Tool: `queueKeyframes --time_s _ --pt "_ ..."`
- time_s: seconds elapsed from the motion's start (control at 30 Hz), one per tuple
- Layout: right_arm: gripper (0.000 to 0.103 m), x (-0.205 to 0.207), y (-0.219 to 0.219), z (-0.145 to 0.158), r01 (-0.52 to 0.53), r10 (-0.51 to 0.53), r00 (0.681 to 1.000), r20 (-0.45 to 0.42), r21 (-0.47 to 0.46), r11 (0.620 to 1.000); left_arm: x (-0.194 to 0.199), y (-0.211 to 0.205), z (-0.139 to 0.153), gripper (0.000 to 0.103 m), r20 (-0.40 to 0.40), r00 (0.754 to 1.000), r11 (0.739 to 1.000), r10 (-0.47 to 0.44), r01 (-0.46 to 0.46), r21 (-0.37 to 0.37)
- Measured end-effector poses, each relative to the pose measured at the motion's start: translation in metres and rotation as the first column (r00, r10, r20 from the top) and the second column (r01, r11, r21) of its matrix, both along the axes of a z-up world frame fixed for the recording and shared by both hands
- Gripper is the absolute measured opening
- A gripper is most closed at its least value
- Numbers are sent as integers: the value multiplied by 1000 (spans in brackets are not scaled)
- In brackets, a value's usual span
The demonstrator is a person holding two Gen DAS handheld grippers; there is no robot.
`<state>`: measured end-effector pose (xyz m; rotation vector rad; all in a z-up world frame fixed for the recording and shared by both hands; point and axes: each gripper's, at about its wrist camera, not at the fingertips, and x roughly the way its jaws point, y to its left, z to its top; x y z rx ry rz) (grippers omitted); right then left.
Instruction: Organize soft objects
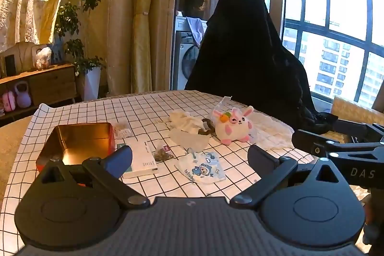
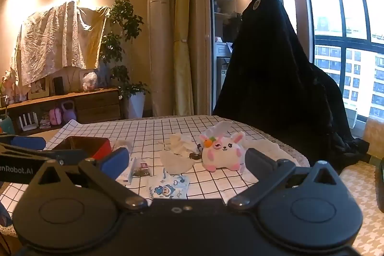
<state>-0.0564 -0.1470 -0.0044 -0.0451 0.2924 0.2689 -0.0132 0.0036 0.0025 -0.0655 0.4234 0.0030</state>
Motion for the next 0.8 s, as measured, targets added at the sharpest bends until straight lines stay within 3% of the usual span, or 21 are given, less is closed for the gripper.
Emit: queueKeyframes --time_s 0.8 --pt "103 2 0 -2 25 -25 1000 -11 13 1000 -2 -2 0 103 -6 1000 1000 -15 15 -8"
